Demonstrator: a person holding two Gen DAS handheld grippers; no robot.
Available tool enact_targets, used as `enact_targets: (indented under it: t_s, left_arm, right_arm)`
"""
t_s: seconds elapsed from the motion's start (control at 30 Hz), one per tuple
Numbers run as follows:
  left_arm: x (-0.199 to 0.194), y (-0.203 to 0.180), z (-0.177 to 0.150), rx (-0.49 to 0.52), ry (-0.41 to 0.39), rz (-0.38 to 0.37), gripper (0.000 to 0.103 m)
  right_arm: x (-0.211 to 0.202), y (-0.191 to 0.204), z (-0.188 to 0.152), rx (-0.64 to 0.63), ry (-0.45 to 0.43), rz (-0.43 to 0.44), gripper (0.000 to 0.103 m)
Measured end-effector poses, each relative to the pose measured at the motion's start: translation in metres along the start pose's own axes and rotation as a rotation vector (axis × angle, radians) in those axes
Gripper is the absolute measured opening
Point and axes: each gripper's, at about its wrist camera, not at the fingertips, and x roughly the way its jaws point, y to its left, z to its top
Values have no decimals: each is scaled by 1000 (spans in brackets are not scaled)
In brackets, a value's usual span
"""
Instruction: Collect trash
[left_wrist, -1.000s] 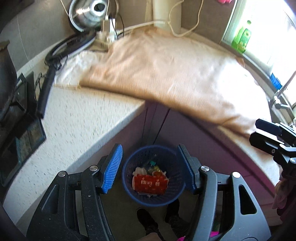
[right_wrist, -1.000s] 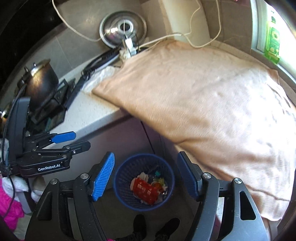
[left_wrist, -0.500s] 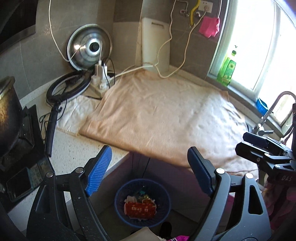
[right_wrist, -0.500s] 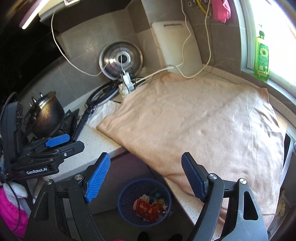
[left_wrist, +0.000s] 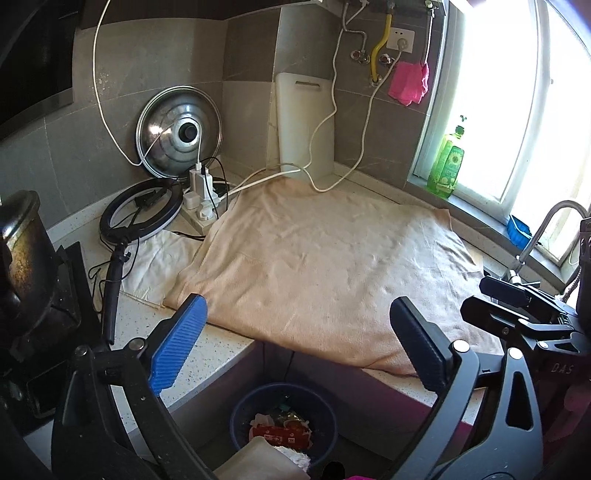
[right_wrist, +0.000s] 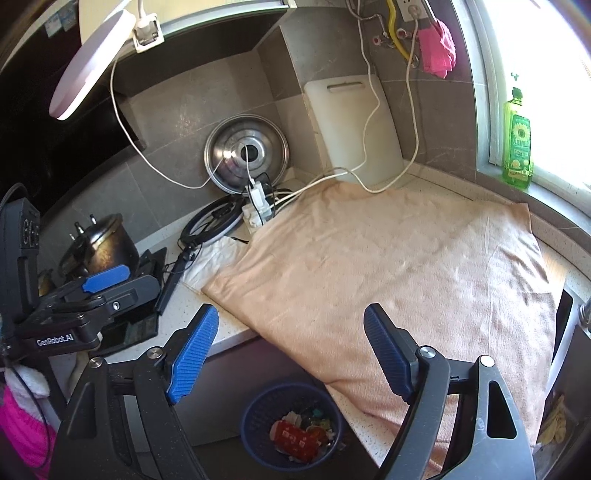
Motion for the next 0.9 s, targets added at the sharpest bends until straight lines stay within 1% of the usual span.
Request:
enact_targets:
  t_s: [0.07, 0.23, 0.9]
  left_arm:
    - [1, -3, 1, 10, 7, 10, 101]
    - [-1, -4, 1, 4, 4, -5, 101]
    - [-1, -3, 2, 4, 7, -10, 102]
  right_arm:
    - [-1, -1, 1, 2, -4, 0, 81]
    - [-5, -3, 4, 12, -14, 0, 81]
    - [-8, -3, 4, 21, -15, 1, 81]
